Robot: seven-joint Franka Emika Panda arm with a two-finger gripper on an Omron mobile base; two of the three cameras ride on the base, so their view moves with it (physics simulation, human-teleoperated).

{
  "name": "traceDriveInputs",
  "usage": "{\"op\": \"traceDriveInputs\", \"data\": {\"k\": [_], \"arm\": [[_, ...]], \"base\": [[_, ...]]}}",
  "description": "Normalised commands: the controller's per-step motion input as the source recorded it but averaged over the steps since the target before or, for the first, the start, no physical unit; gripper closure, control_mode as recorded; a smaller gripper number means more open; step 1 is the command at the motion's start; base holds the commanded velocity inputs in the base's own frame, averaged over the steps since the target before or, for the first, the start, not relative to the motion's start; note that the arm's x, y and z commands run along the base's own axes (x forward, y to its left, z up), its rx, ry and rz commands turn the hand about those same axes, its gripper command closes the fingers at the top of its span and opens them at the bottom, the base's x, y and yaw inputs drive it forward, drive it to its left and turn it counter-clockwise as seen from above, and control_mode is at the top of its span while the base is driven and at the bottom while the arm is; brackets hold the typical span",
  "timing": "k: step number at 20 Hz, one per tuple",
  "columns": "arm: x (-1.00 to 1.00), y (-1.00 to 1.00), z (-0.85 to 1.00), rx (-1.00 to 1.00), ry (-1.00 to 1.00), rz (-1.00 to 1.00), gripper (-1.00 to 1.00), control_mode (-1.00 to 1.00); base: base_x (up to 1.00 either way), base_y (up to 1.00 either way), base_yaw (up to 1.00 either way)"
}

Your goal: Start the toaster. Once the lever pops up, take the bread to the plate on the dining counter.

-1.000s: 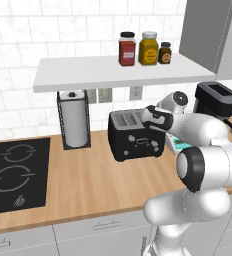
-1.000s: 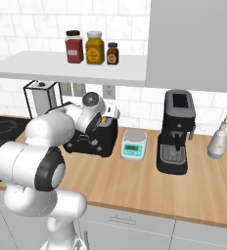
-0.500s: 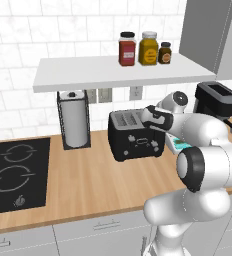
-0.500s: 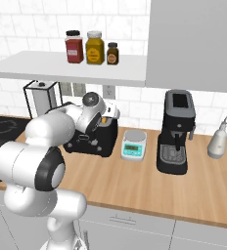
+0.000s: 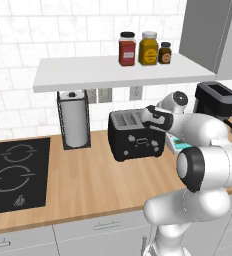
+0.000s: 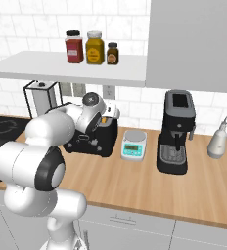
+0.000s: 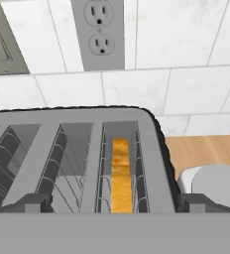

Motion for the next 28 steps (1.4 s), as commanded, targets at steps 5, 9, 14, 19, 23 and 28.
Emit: {"op": "traceDriveInputs", "data": {"k": [5, 9, 14, 19, 23, 28], "arm": [[0.00, 0.00, 0.00, 0.00, 0.00, 0.00, -1.00, -1.00], [0.00, 0.00, 0.00, 0.00, 0.00, 0.00, -1.00, -1.00], [-0.10, 0.00, 0.01, 0.00, 0.00, 0.00, -1.00, -1.00], [-0.19, -0.02, 0.01, 0.00, 0.02, 0.00, -1.00, -1.00], [-0.08, 0.00, 0.03, -0.01, 0.02, 0.00, -1.00, -1.00], [-0.02, -0.03, 0.09, 0.00, 0.00, 0.00, -1.00, -1.00]], "base": [[0.00, 0.00, 0.00], [0.00, 0.00, 0.00], [0.00, 0.00, 0.00], [0.00, 0.00, 0.00], [0.00, 0.00, 0.00], [0.00, 0.00, 0.00]]}}
